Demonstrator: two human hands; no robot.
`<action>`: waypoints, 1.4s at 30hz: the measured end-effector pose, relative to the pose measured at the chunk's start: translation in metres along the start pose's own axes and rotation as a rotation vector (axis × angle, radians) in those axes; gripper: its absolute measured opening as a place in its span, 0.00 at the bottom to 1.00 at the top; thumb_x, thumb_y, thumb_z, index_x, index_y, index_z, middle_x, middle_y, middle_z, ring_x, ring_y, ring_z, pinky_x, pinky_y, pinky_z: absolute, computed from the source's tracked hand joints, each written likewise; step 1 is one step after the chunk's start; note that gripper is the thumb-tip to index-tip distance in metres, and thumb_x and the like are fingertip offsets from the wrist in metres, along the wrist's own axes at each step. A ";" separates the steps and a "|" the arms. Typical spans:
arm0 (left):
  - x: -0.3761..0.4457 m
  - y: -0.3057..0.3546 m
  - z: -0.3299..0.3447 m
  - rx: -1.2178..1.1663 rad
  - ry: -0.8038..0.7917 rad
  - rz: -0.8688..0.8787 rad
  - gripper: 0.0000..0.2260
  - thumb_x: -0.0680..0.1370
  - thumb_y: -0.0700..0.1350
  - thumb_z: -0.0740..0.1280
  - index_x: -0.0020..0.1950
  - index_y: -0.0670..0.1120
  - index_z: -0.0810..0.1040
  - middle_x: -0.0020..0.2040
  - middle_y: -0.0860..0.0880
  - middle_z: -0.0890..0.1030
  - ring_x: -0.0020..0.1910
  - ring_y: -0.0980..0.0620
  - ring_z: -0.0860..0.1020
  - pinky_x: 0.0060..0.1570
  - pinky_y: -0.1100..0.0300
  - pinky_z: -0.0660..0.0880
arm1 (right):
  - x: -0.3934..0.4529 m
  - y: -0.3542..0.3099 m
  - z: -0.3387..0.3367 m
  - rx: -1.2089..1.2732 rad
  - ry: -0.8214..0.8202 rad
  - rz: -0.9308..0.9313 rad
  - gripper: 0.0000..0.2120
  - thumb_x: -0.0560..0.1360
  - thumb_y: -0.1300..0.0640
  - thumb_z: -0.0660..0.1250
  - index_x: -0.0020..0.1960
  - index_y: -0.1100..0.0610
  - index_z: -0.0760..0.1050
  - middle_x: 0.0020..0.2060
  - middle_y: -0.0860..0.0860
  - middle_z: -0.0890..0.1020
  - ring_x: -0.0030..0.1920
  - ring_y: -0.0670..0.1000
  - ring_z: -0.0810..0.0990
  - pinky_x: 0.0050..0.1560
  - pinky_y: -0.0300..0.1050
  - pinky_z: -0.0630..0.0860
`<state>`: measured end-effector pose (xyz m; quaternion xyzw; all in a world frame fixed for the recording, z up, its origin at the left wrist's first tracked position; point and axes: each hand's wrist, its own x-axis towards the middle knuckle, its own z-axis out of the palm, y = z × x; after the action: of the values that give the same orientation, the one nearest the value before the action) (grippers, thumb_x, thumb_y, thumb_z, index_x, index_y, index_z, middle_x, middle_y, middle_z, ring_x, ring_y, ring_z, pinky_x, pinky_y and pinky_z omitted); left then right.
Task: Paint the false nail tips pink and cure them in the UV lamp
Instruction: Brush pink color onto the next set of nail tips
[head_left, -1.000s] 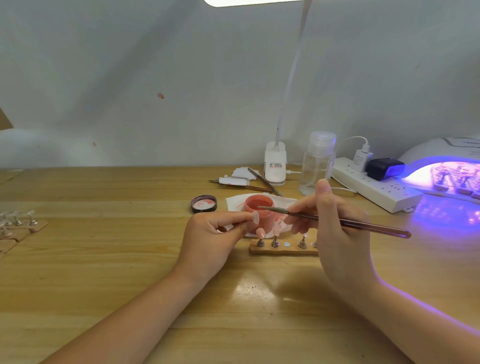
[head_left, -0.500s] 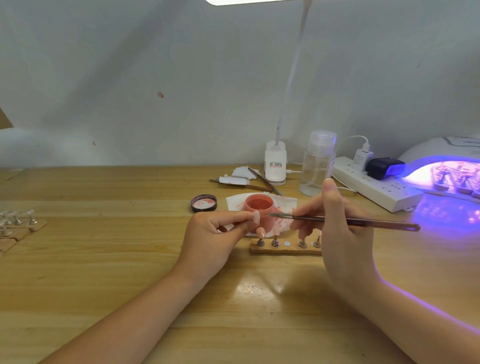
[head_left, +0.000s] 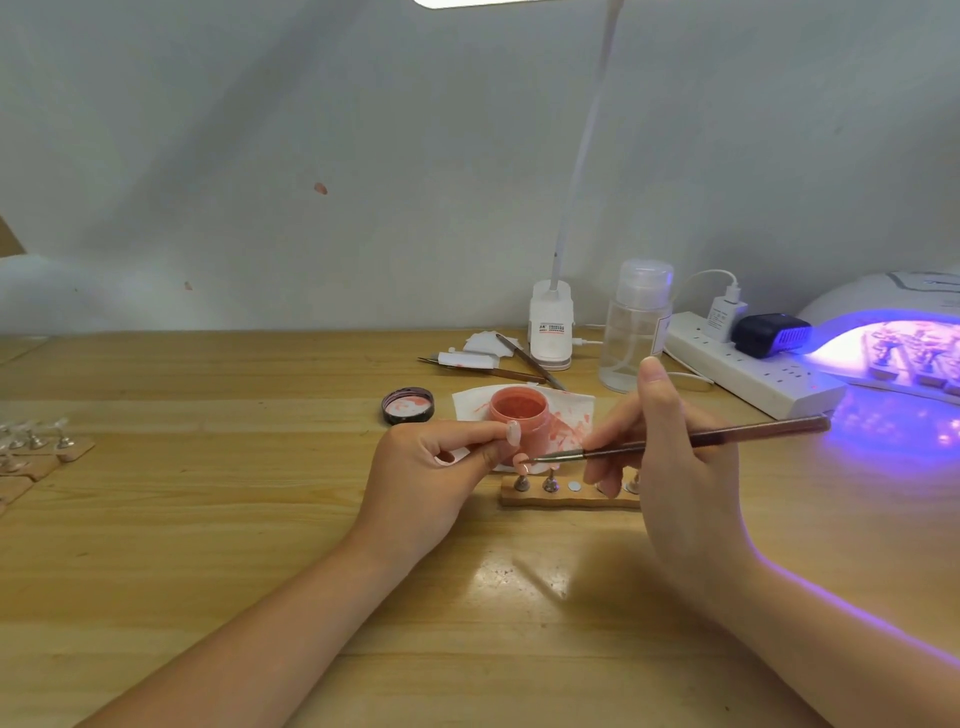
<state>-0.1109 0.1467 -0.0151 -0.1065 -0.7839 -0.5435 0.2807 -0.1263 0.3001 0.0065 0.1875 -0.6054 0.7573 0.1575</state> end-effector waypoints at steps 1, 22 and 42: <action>0.000 0.001 0.000 -0.001 -0.006 0.010 0.08 0.68 0.41 0.72 0.40 0.55 0.82 0.35 0.64 0.82 0.38 0.69 0.78 0.40 0.75 0.70 | 0.001 0.000 0.000 0.005 0.007 -0.020 0.24 0.71 0.45 0.56 0.23 0.57 0.75 0.19 0.53 0.75 0.19 0.44 0.72 0.22 0.31 0.67; -0.002 0.005 0.001 0.096 0.006 0.050 0.14 0.69 0.34 0.72 0.39 0.55 0.81 0.37 0.56 0.81 0.38 0.66 0.76 0.39 0.76 0.68 | 0.008 0.005 -0.004 -0.116 -0.132 -0.203 0.20 0.76 0.52 0.58 0.30 0.57 0.78 0.24 0.48 0.79 0.25 0.42 0.75 0.30 0.31 0.70; -0.003 0.008 0.000 0.068 -0.032 -0.012 0.11 0.68 0.36 0.73 0.39 0.54 0.83 0.34 0.57 0.81 0.36 0.63 0.75 0.38 0.73 0.70 | 0.008 0.003 -0.005 -0.090 -0.133 -0.209 0.23 0.77 0.53 0.57 0.28 0.59 0.76 0.19 0.45 0.76 0.21 0.41 0.73 0.28 0.27 0.67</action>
<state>-0.1048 0.1499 -0.0103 -0.1008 -0.8068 -0.5166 0.2684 -0.1352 0.3041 0.0073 0.2922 -0.6251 0.6946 0.2035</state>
